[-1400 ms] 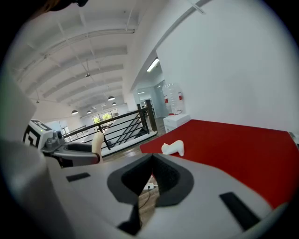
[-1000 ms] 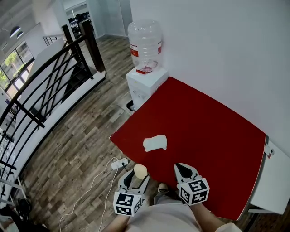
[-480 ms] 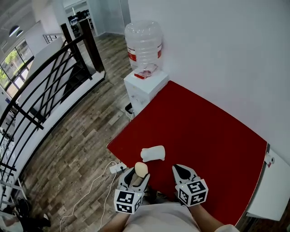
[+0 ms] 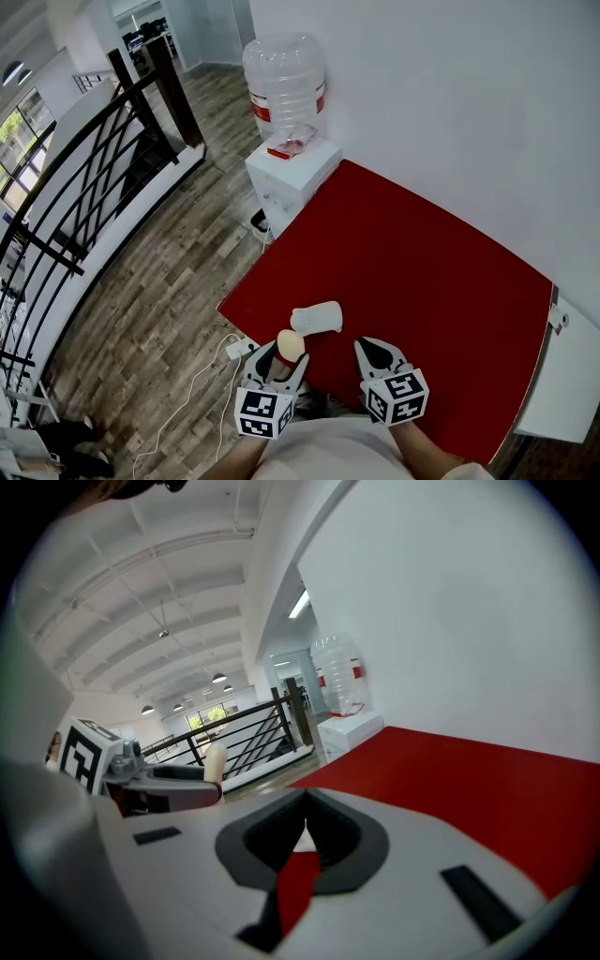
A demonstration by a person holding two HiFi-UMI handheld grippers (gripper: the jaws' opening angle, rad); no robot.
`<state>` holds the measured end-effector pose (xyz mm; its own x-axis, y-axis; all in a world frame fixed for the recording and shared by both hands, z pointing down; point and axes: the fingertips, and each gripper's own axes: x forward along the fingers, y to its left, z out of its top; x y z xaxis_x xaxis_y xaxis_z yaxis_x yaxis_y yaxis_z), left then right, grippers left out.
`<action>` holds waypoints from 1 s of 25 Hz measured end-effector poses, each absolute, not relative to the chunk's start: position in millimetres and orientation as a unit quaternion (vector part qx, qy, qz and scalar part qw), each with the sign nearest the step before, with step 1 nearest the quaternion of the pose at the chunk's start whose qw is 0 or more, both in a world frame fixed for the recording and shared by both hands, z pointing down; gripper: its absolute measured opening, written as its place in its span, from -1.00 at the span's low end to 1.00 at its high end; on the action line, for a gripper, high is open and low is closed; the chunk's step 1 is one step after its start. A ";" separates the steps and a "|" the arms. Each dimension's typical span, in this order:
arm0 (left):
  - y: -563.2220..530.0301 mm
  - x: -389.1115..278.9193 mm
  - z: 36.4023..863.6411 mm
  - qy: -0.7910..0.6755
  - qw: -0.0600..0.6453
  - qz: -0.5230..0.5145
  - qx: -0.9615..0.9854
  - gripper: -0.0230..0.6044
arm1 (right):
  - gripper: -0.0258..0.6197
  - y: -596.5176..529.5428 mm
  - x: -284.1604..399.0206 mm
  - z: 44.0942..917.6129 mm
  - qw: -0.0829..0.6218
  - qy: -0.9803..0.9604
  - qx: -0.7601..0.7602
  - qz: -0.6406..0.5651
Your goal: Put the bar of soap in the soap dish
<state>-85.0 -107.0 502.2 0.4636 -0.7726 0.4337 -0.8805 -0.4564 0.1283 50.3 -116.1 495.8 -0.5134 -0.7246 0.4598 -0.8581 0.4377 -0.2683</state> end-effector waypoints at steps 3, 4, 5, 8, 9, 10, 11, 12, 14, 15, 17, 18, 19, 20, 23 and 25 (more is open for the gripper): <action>-111.2 -86.5 501.1 -0.491 0.170 0.160 0.839 -0.09 | -0.91 -118.6 48.5 499.4 0.141 -0.833 0.474 0.246; -113.2 -87.0 501.1 -0.490 0.171 0.160 0.839 -0.09 | -0.91 -120.1 47.6 500.6 0.142 -0.833 0.475 0.247; -115.9 -87.6 501.9 -0.490 0.172 0.161 0.839 -0.09 | -0.91 -122.2 46.3 502.4 0.143 -0.832 0.475 0.249; -125.8 -90.8 509.3 -0.491 0.177 0.162 0.838 -0.09 | -0.91 -131.2 40.6 510.6 0.145 -0.832 0.472 0.252; -128.8 -91.5 512.3 -0.491 0.179 0.162 0.837 -0.09 | -0.91 -134.2 39.4 513.5 0.147 -0.832 0.472 0.252; -131.8 -91.7 515.3 -0.490 0.181 0.162 0.837 -0.09 | -0.91 -137.4 38.8 516.5 0.148 -0.831 0.473 0.253; -135.0 -91.7 518.4 -0.489 0.183 0.163 0.837 -0.09 | -0.91 -140.9 38.6 519.4 0.149 -0.830 0.474 0.254; -138.4 -91.5 521.6 -0.488 0.184 0.163 0.837 -0.09 | -0.91 -144.6 38.3 522.4 0.150 -0.829 0.475 0.255; -144.8 -91.5 528.7 -0.484 0.184 0.164 0.839 -0.09 | -0.91 -151.5 37.0 528.5 0.149 -0.827 0.475 0.261; -148.0 -91.8 532.9 -0.482 0.184 0.166 0.840 -0.09 | -0.91 -154.8 36.0 531.4 0.149 -0.826 0.475 0.262; -155.7 -92.6 541.3 -0.479 0.183 0.169 0.842 -0.09 | -0.91 -161.3 33.4 537.1 0.151 -0.826 0.475 0.264; -159.5 -93.2 545.4 -0.479 0.184 0.170 0.842 -0.09 | -0.91 -163.8 32.0 540.4 0.151 -0.826 0.474 0.265; -163.1 -93.7 549.3 -0.478 0.184 0.171 0.842 -0.09 | -0.91 -165.7 31.0 544.1 0.153 -0.825 0.474 0.267; -166.5 -94.1 552.8 -0.477 0.186 0.171 0.842 -0.09 | -0.91 -167.3 30.3 548.0 0.154 -0.825 0.473 0.269; -175.2 -93.8 562.3 -0.471 0.187 0.175 0.844 -0.09 | -0.91 -171.0 29.8 559.6 0.158 -0.821 0.474 0.278; -180.3 -90.7 568.2 -0.457 0.178 0.187 0.851 -0.09 | -0.91 -173.3 30.3 566.0 0.159 -0.818 0.474 0.285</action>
<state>-90.7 -180.3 568.2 0.5121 -0.7120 0.4804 -0.8448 -0.5187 0.1318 30.3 -173.3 566.0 -0.5000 -0.6849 0.5300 -0.8659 0.3874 -0.3163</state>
